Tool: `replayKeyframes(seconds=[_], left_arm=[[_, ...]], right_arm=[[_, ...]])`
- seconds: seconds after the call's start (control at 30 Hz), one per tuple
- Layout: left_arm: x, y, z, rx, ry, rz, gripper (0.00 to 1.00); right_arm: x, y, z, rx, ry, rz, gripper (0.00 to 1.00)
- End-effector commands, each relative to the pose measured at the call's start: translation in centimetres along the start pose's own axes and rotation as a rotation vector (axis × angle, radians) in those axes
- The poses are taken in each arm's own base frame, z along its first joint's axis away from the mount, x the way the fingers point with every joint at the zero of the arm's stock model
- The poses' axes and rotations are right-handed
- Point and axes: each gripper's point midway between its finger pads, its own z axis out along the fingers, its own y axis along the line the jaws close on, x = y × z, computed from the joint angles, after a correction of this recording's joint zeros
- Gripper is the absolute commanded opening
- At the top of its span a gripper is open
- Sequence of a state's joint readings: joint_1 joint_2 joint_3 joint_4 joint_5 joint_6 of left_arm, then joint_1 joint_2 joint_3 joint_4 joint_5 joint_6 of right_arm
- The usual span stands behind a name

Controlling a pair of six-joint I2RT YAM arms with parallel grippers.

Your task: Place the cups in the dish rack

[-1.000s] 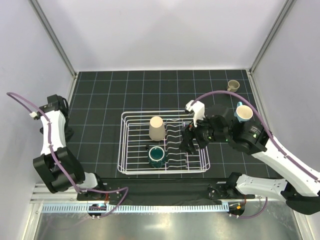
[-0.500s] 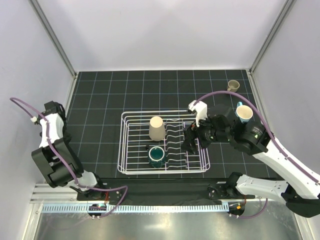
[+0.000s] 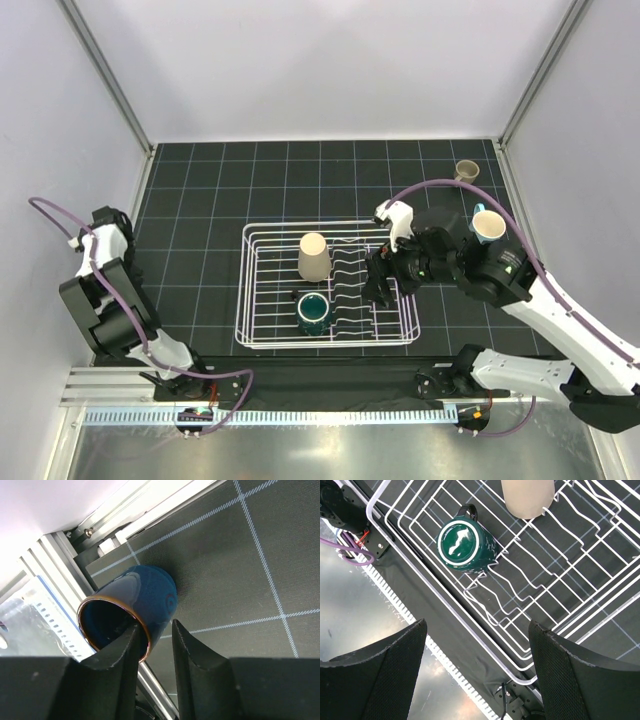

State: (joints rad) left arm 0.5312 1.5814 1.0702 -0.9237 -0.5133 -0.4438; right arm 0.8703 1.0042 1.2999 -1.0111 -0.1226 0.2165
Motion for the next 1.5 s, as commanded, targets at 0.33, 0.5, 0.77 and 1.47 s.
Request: replayKeyframes(seconds=[0.33,0.5,0.77,1.47], left_arm=[[0.4,-0.8,0.8,0.009,0.037,-0.039,0.00],[0.3,-1.7,-0.7,0.092,0.026,-0.074,0.00],[-0.4,-9.0,-11.9,0.485,-0.132,-0.095,0.00],[4.6,-6.8,-52.5,2.290,-0.214,-0.221,0.00]], right_arm=[[-2.0,0.1,-0.4,0.012,-0.050,0.013,0.82],[-2.5,0.4,-0.3,0.001,-0.047,0.030,0.82],[-3.9,1.6,0.1,-0.039,-0.024,0.042,0.82],[-11.6,7.5,0.2,-0.321,-0.215,0.214,0.82]])
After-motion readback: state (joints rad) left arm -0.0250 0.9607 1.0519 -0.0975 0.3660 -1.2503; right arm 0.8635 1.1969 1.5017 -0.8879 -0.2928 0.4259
